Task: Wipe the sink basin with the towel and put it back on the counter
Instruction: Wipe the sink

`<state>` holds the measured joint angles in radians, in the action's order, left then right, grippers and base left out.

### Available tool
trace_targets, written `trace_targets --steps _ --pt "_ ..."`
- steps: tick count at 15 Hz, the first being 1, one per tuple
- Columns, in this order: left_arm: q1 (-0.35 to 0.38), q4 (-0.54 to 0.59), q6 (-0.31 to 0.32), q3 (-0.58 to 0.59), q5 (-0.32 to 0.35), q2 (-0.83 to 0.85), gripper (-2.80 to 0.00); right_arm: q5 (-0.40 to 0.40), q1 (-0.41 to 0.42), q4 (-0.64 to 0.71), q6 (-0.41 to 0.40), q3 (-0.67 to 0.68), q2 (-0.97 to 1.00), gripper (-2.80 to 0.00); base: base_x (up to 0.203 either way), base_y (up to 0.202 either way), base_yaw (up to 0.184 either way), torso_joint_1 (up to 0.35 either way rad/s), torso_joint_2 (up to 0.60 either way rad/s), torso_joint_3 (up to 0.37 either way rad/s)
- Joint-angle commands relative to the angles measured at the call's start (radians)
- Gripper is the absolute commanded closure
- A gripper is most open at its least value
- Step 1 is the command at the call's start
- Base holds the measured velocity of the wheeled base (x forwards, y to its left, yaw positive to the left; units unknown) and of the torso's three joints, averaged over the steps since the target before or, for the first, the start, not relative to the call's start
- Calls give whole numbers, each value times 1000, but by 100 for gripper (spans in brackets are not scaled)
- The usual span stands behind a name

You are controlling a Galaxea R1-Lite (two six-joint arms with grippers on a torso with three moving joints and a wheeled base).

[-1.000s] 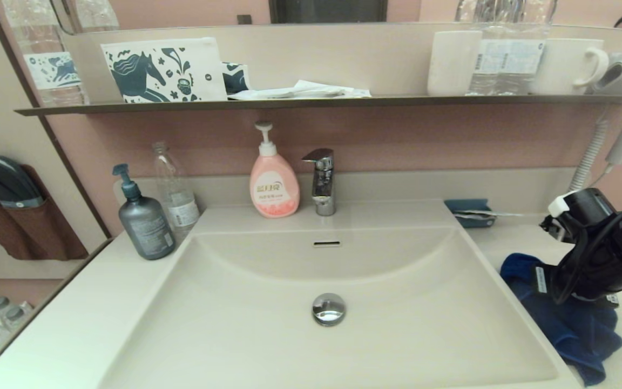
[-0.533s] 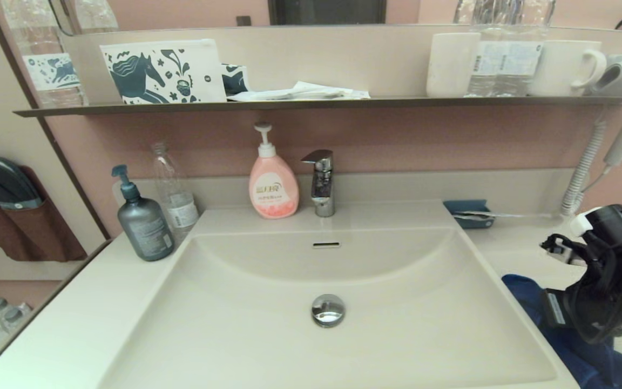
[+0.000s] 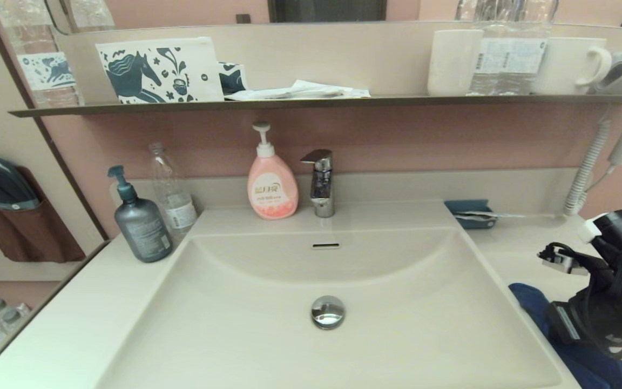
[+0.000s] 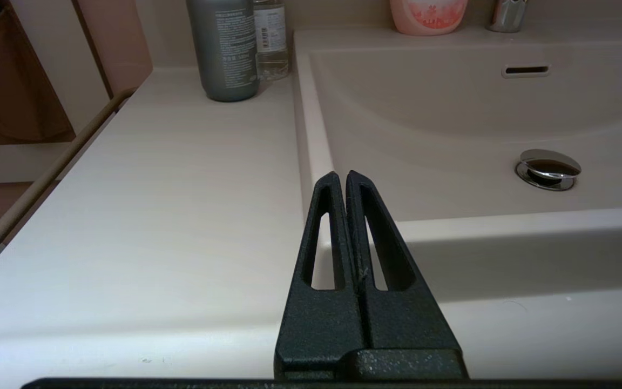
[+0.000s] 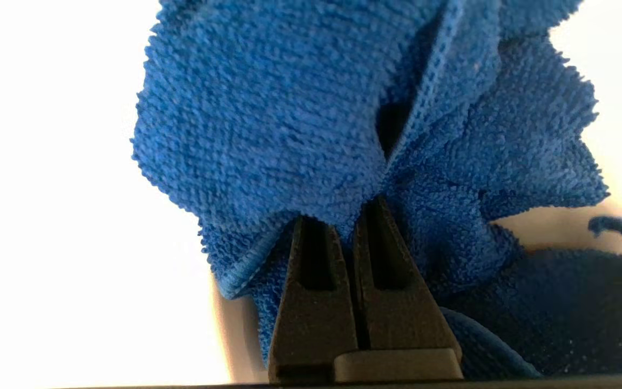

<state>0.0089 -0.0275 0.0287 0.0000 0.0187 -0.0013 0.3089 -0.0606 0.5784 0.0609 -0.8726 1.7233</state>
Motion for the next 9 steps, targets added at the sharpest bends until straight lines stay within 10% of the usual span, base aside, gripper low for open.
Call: trace_targets --steps 1,9 --pt "0 0 0 0 0 1 0 18 0 51 -1 177 -40 0 0 0 0 0 0 0" --pt "0 -1 0 0 0 1 0 6 8 -134 43 145 17 0 0 0 0 0 0 0"
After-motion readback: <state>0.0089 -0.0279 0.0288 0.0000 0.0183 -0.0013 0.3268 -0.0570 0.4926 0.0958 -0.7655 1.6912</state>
